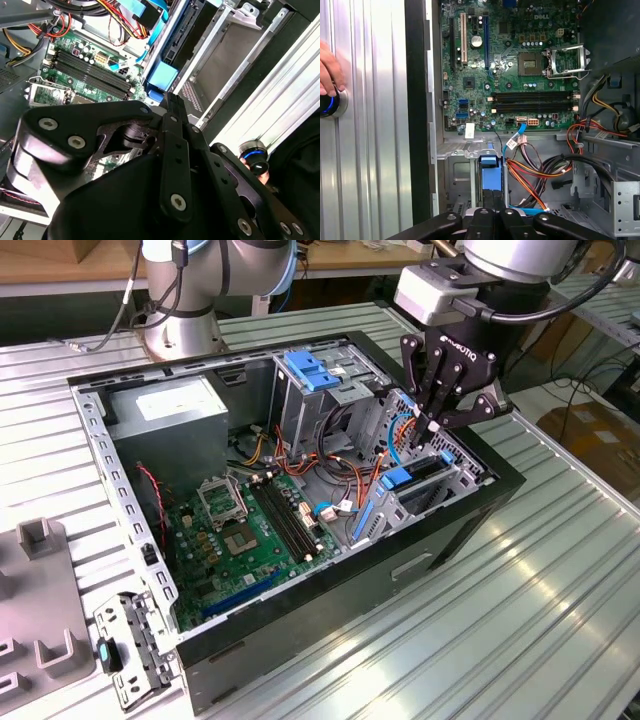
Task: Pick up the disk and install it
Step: 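Insert the first disk wire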
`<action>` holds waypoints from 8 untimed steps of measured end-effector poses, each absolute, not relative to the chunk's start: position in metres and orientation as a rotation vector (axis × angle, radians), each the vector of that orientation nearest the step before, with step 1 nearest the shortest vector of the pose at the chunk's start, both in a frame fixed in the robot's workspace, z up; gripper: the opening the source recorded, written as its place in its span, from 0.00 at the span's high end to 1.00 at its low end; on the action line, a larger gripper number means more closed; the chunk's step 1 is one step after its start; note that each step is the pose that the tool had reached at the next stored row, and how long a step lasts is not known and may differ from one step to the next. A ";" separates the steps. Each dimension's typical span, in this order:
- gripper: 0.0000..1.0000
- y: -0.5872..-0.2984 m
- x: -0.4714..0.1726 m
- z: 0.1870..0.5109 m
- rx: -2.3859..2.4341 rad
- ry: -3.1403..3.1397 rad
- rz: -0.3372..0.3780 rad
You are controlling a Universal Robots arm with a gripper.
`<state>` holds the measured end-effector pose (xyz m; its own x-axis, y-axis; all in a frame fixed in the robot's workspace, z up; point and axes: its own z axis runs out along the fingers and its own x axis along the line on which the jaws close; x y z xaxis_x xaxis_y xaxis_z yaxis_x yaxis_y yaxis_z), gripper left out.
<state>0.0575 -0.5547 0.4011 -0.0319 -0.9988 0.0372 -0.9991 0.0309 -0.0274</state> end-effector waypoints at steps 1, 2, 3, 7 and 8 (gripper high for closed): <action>0.89 -0.555 0.057 0.401 2.180 -2.250 0.071; 0.89 -0.555 0.057 0.401 2.180 -2.250 0.071; 0.89 -0.555 0.057 0.401 2.180 -2.250 0.071; 0.89 -0.555 0.057 0.401 2.180 -2.250 0.071; 0.89 -0.555 0.057 0.401 2.180 -2.250 0.071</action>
<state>0.0575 -0.5547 0.4008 -0.0319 -0.9988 0.0371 -0.9991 0.0309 -0.0274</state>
